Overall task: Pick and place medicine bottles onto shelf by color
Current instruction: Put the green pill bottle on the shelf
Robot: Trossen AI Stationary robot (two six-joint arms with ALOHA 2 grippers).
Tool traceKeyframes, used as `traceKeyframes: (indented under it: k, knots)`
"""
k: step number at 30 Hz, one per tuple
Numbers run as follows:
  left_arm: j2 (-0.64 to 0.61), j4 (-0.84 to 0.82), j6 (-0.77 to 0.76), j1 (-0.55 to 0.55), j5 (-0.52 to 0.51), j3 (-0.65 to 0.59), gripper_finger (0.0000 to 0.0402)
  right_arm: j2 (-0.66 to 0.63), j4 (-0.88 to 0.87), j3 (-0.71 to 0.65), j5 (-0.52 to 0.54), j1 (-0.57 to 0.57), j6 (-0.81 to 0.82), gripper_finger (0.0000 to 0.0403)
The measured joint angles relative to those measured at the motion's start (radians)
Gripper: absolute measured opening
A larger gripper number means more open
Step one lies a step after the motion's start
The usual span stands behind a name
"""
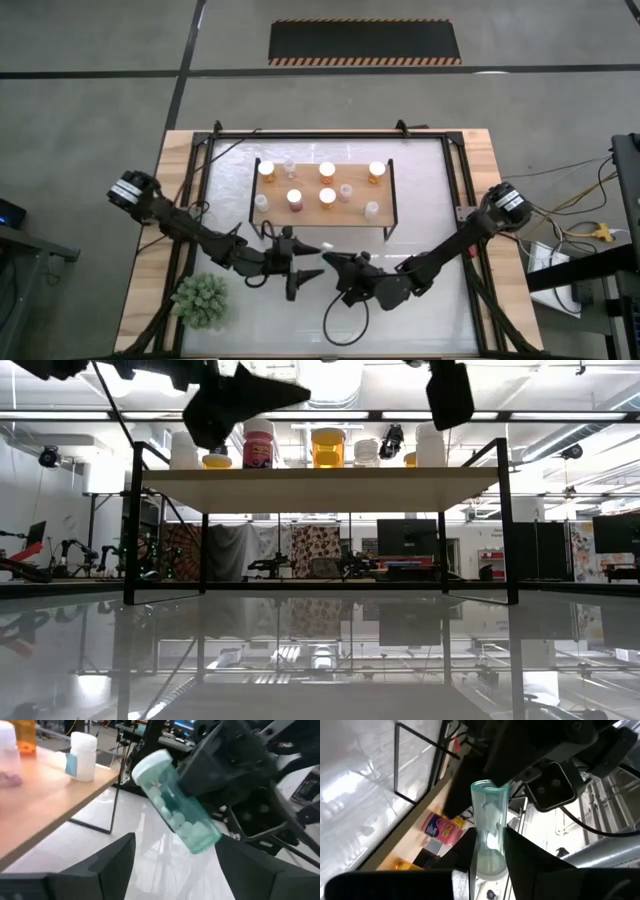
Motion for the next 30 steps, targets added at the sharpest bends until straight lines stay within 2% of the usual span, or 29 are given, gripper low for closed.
traceKeyframes:
  k: [11, 23, 30]
  knots:
    - [0.015, 0.034, -0.013, 0.005, -0.009, 0.001, 0.0251, 0.014, -0.056, 0.026, -0.013, -0.012, -0.003, 0.0070]
    - [0.015, 0.065, -0.065, 0.018, -0.003, 0.000, 0.0152, 0.014, -0.061, 0.023, -0.015, -0.020, -0.059, 0.0070]
    - [0.015, 0.064, -0.068, 0.018, -0.010, 0.000, 0.0122, 0.014, -0.064, 0.023, -0.013, -0.031, -0.064, 0.0073]
